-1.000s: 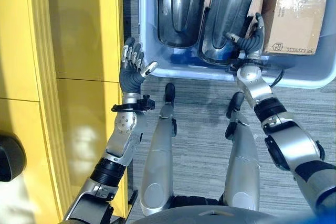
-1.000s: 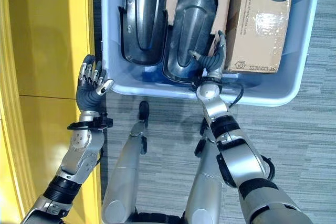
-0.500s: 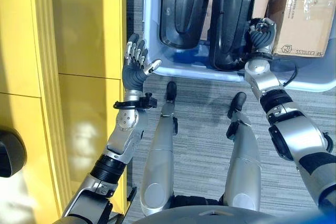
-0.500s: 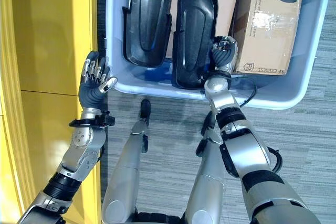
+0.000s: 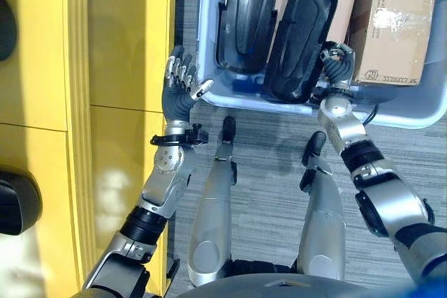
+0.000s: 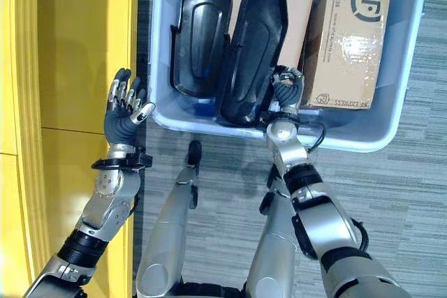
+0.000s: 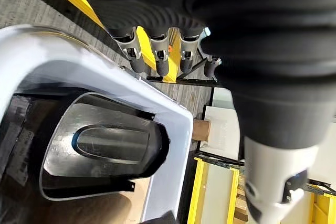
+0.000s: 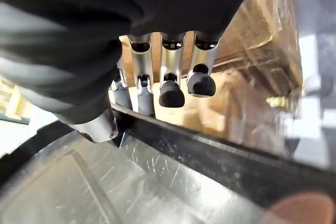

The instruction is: Move parts from the plastic box to the shelf.

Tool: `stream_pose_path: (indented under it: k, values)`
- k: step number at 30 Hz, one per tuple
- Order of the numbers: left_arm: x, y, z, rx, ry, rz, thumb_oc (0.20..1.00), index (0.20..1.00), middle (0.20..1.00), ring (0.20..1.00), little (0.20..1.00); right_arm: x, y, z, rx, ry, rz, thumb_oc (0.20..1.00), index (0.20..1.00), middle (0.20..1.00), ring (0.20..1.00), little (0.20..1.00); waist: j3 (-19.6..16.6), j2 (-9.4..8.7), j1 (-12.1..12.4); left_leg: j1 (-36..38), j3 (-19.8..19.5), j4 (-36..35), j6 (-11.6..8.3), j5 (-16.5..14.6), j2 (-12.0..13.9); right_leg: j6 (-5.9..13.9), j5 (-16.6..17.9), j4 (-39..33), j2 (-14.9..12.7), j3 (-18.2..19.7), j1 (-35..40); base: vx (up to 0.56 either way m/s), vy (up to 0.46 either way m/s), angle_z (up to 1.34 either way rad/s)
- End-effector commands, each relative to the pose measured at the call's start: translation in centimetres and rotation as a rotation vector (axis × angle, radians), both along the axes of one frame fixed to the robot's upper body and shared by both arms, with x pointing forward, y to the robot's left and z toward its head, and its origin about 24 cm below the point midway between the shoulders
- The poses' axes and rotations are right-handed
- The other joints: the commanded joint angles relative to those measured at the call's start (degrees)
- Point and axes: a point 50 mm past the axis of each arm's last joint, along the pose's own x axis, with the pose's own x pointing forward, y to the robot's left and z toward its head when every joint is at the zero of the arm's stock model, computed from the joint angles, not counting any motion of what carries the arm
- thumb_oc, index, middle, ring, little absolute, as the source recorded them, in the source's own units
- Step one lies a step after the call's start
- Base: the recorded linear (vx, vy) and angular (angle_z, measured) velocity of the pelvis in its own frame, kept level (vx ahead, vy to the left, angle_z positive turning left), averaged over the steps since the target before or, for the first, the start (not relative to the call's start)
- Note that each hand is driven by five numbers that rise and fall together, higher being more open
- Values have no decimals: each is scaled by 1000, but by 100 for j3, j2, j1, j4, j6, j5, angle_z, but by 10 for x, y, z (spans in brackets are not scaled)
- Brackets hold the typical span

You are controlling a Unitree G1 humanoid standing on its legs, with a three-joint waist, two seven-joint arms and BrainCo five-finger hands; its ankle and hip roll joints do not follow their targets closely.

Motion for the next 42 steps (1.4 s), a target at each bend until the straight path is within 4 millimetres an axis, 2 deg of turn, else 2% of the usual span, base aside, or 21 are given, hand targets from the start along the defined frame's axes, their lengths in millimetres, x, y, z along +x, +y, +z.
stream_pose_path:
  k: [1, 11, 18, 23, 28, 29, 31, 33, 35, 36, 38, 39, 40, 41, 42]
  values:
    - [-8, 11, 9, 1, -63, 24, 1000, 1000, 1000, 1000, 1000, -12, 4, 11, 166, -143, 48, 200, 200, 200, 200, 200, -33, -147, 0, 255, 67, -17, 52, -313, 176, 188, 113, -573, -169, 197, 774, 10, -16, -3]
    - [-20, 31, -19, 14, 67, 81, 1000, 1000, 1000, 1000, 1000, -61, 17, 10, 353, -309, 224, 200, 200, 200, 200, 200, -460, -302, -137, 1077, 163, -638, -34, -103, 316, 240, 280, -1149, -110, 72, 1559, 26, -22, -6]
    - [-30, 42, -30, 33, 109, 104, 1000, 1000, 1000, 1000, 1000, -84, 18, 10, 355, -356, 312, 200, 200, 200, 200, 200, -731, -350, -226, 1532, 196, -837, -81, -56, 422, 243, 218, -1178, -63, 60, 1895, 32, -26, -4]
    - [-38, 55, -41, 59, 162, 132, 1000, 1000, 1000, 1000, 1000, -96, 15, 3, 323, -337, 362, 200, 200, 200, 200, 200, -857, -343, -263, 1838, 167, -868, -85, -53, 525, 208, -31, -896, -12, 108, 2042, 36, -36, 0]
    - [-55, 74, -64, 79, 272, 181, 1000, 1000, 1000, 1000, 1000, -108, 12, -13, 325, -273, 418, 200, 200, 200, 200, 200, -1029, -292, -248, 2488, -8, -1032, -172, 28, 796, 63, -803, 93, 186, 60, 2342, 26, -134, 4]
    - [-55, 74, -63, 79, 272, 181, 1000, 1000, 1000, 1000, 1000, -108, 12, -13, 324, -273, 418, 200, 200, 200, 200, 200, -1042, -286, -250, 2473, -13, -1044, -172, 45, 801, 60, -784, 76, 193, 54, 2331, 25, -215, 9]
    - [-65, 83, -74, 73, 328, 216, 1000, 1000, 1000, 1000, 1000, -107, 17, -17, 317, -244, 463, 200, 200, 200, 200, 200, -1172, -261, -146, 2812, -142, -1343, -211, 300, 1062, -122, -1241, 680, 403, -112, 2408, -21, -298, 22]
    - [-71, 86, -79, 60, 351, 236, 1000, 1000, 1000, 1000, 1000, -105, 20, -17, 320, -240, 472, 200, 200, 200, 200, 200, -1199, -287, -64, 2956, -204, -1546, -261, 522, 1210, -248, -1470, 909, 567, -219, 2425, -59, -273, 24]
    - [-75, 89, -82, 46, 362, 262, 1000, 1000, 1000, 1000, 1000, -103, 24, -13, 306, -247, 490, 200, 200, 200, 200, 200, -1256, -296, 55, 2983, -338, -1801, -322, 852, 1345, -347, -1565, 942, 759, -321, 2370, -68, -200, 11]
    - [-75, 89, -82, 46, 362, 262, 1000, 1000, 1000, 1000, 1000, -103, 24, -13, 306, -247, 490, 200, 200, 200, 200, 200, -1277, -278, 54, 2954, -349, -1807, -325, 867, 1365, -353, -1537, 914, 781, -332, 2356, -60, -171, 7]
    - [-78, 86, -91, 19, 396, 261, 1000, 1000, 1000, 1000, 1000, -102, 17, -11, 271, -254, 456, 200, 200, 200, 200, 200, -1383, -275, 142, 2788, -260, -1998, -364, 1262, 1310, -407, -1607, 771, 789, -674, 2464, -60, -172, 6]
    - [-78, 86, -91, 19, 396, 261, 1000, 1000, 1000, 1000, 1000, -102, 17, -11, 271, -254, 456, 200, 200, 200, 200, 200, -1382, -272, 135, 2785, -270, -1998, -364, 1263, 1309, -407, -1607, 766, 788, -683, 2471, -36, -144, 49]
    - [-78, 84, -96, 7, 416, 249, 1000, 1000, 1000, 1000, 1000, -102, 12, -12, 245, -251, 436, 200, 200, 200, 200, 200, -1428, -276, 138, 2773, -136, -1998, -343, 1259, 1275, -411, -1568, 622, 757, -809, 2582, -57, -96, 79]
    - [-78, 81, -101, 9, 435, 227, 1000, 1000, 1000, 1000, 1000, -104, 3, -18, 218, -225, 404, 200, 200, 200, 200, 200, -1454, -280, 150, 2805, 163, -1898, -297, 1353, 1251, -445, -1408, 380, 647, -1023, 2750, -58, -96, 82]
    - [-78, 81, -101, 9, 435, 227, 1000, 1000, 1000, 1000, 1000, -104, 3, -18, 218, -225, 404, 200, 200, 200, 200, 200, -1453, -279, 149, 2806, 162, -1898, -297, 1353, 1252, -445, -1408, 378, 647, -1024, 2752, -67, -91, 114]
